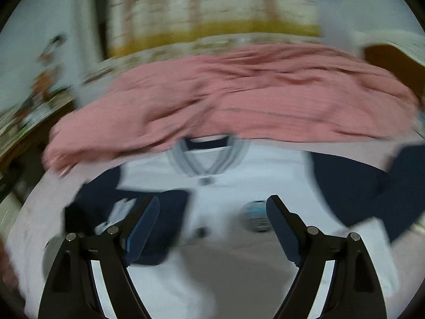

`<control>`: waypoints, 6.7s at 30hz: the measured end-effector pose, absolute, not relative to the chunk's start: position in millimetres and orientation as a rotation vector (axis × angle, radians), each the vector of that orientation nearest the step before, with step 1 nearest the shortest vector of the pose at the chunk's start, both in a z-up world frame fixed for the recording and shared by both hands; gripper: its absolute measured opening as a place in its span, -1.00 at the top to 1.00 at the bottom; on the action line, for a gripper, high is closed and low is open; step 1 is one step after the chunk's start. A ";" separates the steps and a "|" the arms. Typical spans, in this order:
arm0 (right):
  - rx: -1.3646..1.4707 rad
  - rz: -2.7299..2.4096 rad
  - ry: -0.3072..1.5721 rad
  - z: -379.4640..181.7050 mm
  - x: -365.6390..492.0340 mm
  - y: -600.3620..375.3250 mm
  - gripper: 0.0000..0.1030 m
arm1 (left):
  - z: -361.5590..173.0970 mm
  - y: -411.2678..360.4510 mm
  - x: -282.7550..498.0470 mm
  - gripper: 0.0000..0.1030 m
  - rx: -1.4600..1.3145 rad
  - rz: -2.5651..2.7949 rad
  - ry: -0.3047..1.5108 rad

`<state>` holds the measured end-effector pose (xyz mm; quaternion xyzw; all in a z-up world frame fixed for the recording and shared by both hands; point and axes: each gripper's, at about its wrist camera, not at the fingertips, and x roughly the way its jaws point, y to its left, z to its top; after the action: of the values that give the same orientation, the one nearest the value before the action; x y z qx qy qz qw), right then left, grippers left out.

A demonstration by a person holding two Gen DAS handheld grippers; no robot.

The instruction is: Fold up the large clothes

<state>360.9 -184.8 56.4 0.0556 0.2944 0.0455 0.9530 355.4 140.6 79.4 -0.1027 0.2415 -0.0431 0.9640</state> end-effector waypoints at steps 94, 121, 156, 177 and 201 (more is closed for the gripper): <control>0.047 -0.090 0.811 6.1 449.7 -271.6 -0.08 | -48.4 158.2 391.0 0.80 -0.287 0.017 0.865; 0.204 -0.219 0.800 11.0 446.1 -338.5 0.01 | 7.5 161.7 430.5 -0.49 -0.340 -0.033 0.885; 0.130 -0.051 0.969 -50.3 477.8 -304.0 0.46 | -50.7 152.6 476.5 -0.41 -0.206 0.171 0.927; 0.254 -0.216 0.817 -5.2 454.0 -356.5 0.94 | 19.2 90.0 439.8 -0.52 -0.042 0.044 0.651; 0.243 -0.245 0.687 37.5 429.5 -349.6 -0.55 | 58.1 75.4 404.2 -0.59 0.048 0.091 0.456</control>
<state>429.5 -349.6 37.5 0.1185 0.3351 -0.1194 0.9271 404.2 75.4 58.1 0.0240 0.2260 0.0451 0.9728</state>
